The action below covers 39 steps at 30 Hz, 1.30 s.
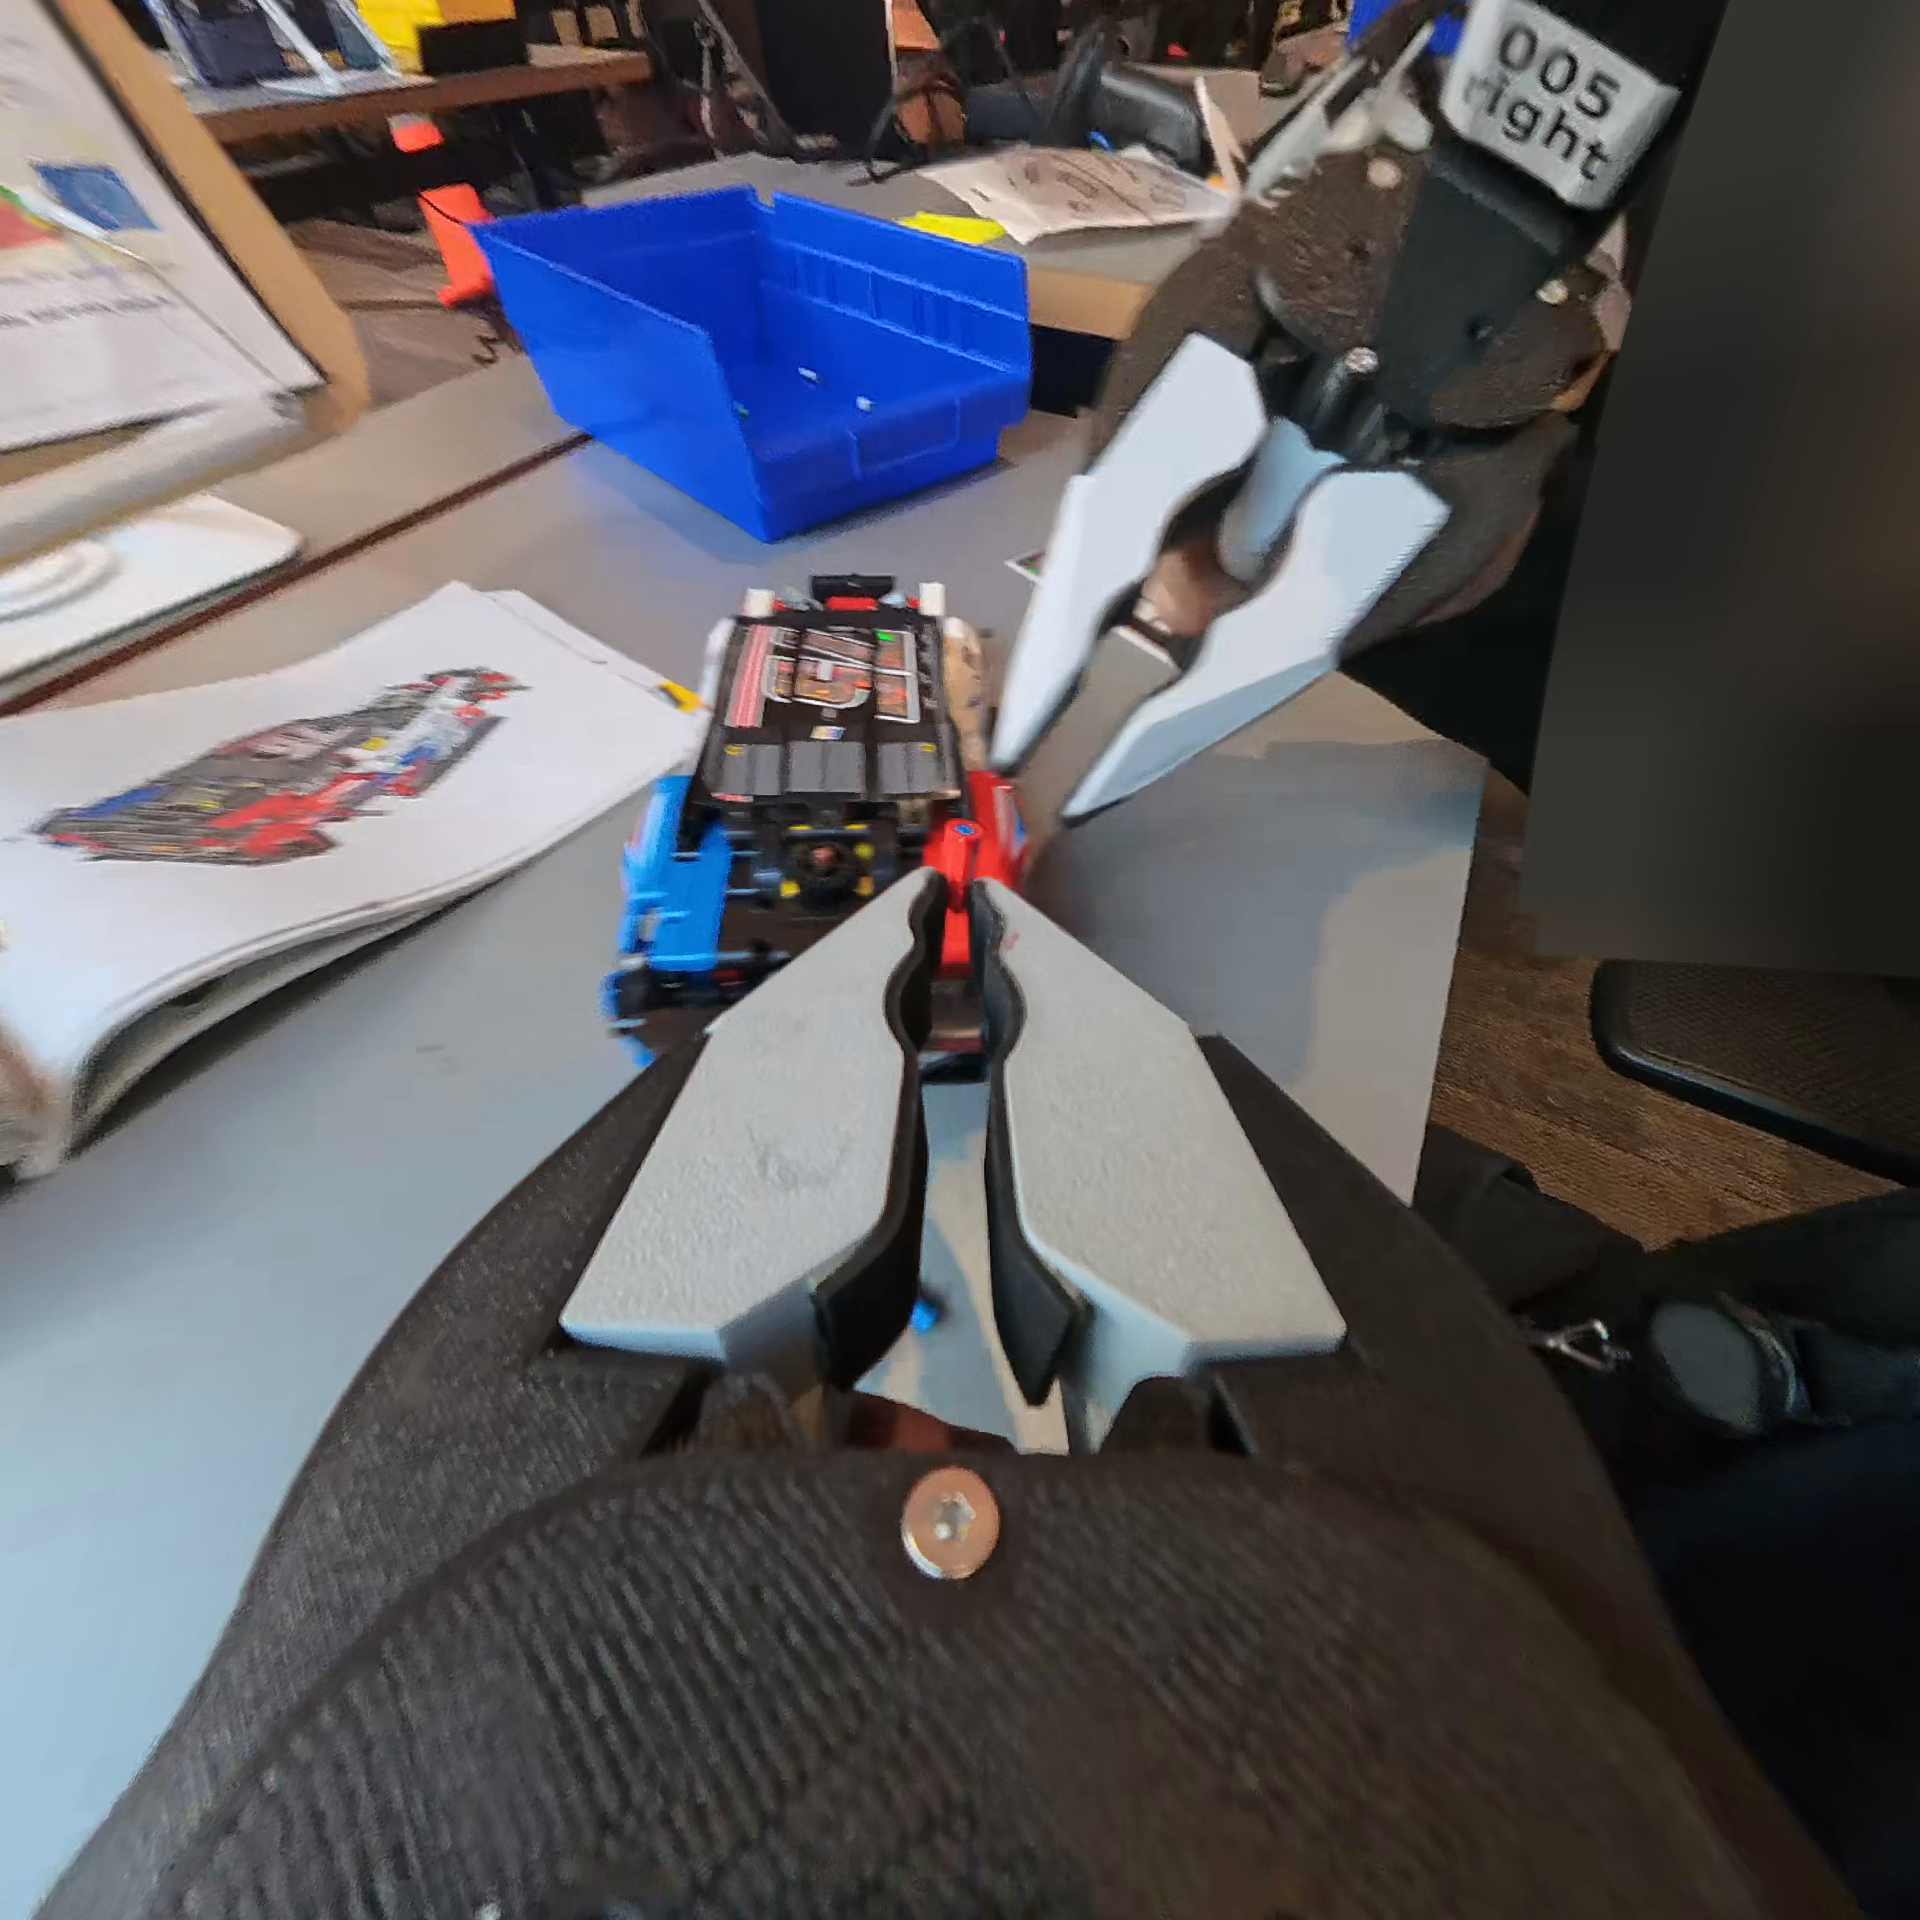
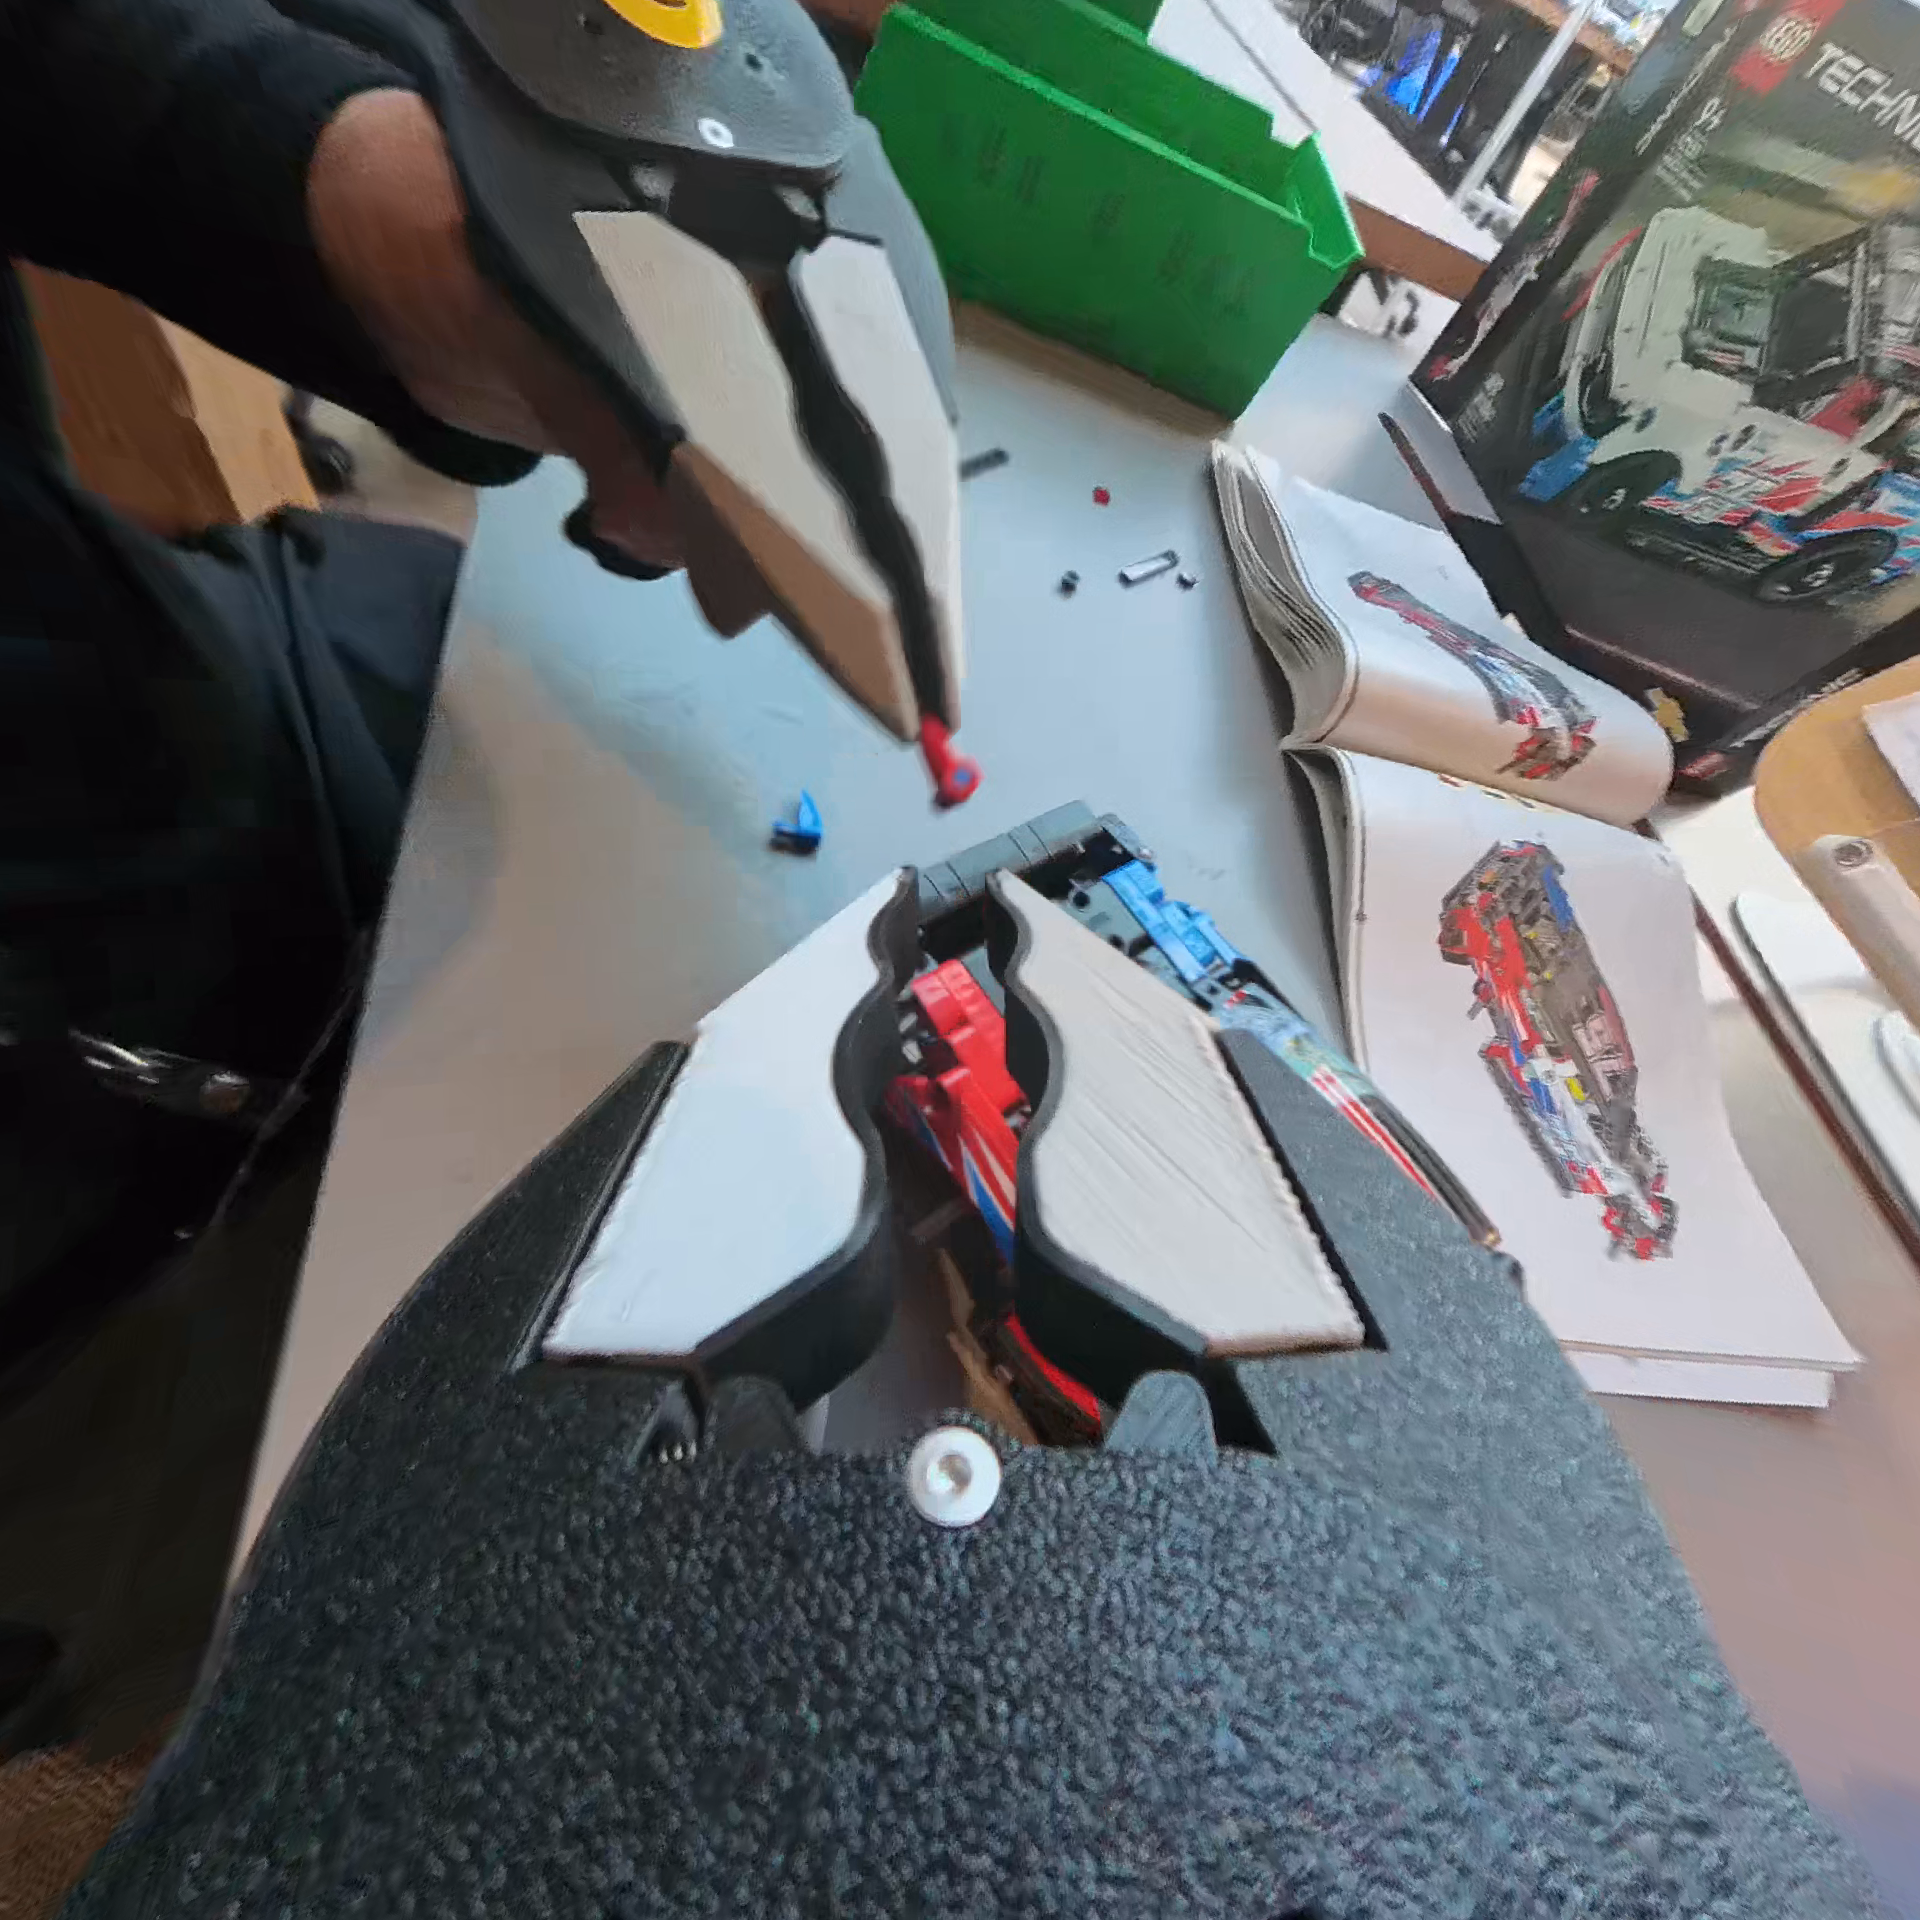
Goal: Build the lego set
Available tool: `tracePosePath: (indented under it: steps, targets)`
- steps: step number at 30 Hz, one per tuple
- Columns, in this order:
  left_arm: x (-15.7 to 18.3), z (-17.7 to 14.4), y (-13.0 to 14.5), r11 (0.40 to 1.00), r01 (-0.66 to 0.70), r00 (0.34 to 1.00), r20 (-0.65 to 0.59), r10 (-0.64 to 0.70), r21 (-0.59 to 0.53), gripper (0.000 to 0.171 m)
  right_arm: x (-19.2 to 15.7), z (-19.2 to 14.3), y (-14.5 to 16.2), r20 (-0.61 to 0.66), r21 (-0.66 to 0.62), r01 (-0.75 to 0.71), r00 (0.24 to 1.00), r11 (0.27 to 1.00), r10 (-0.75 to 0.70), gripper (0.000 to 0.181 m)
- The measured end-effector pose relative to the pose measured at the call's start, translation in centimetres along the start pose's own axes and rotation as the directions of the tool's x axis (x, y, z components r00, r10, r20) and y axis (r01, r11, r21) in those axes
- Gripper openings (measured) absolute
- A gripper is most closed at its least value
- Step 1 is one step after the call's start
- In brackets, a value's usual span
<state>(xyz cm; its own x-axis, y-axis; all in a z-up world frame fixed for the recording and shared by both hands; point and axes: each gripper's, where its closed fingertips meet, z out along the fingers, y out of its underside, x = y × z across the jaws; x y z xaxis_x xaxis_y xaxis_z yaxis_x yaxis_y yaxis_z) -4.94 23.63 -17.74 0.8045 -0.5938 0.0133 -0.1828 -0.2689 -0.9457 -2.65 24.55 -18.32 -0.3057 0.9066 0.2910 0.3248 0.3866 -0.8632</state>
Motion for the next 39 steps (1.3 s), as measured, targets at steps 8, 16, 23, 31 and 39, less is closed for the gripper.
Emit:
tracePosePath:
  steps: [8, 16, 23, 31, 39]
  targets:
    - [-4.1, -6.9, 1.8, 0.996, 0.079, 0.994, 0.076, -0.075, -0.047, 0.001, -5.7, 6.3, 3.0, -0.094, -0.209, -0.237, 0.971, 0.949, 0.222, 0.0]
    - [-3.8, -11.6, 6.1, 0.992, 0.079, 0.993, 0.096, -0.07, -0.102, 0.001, -4.7, 10.1, 4.7, -0.305, -0.323, -0.356, 0.916, 0.877, 0.26, 0.0]
    - [-3.9, -15.7, 8.2, 0.987, 0.156, 0.983, 0.107, -0.152, -0.035, 0.001, -3.1, 16.5, 2.8, -0.314, -0.396, -0.302, 0.932, 0.867, 0.182, 0.0]
    - [-3.7, -18.8, 9.3, 0.982, 0.184, 0.974, 0.127, -0.186, 0.034, 0.001, -1.5, 15.1, 2.3, -0.384, -0.381, -0.403, 0.888, 0.832, 0.254, 0.006]
    - [-3.0, -18.5, 9.8, 0.971, 0.232, 0.968, 0.086, -0.236, 0.054, 0.001, 0.1, 19.6, 2.3, -0.411, -0.427, -0.361, 0.894, 0.829, 0.178, 0.0]
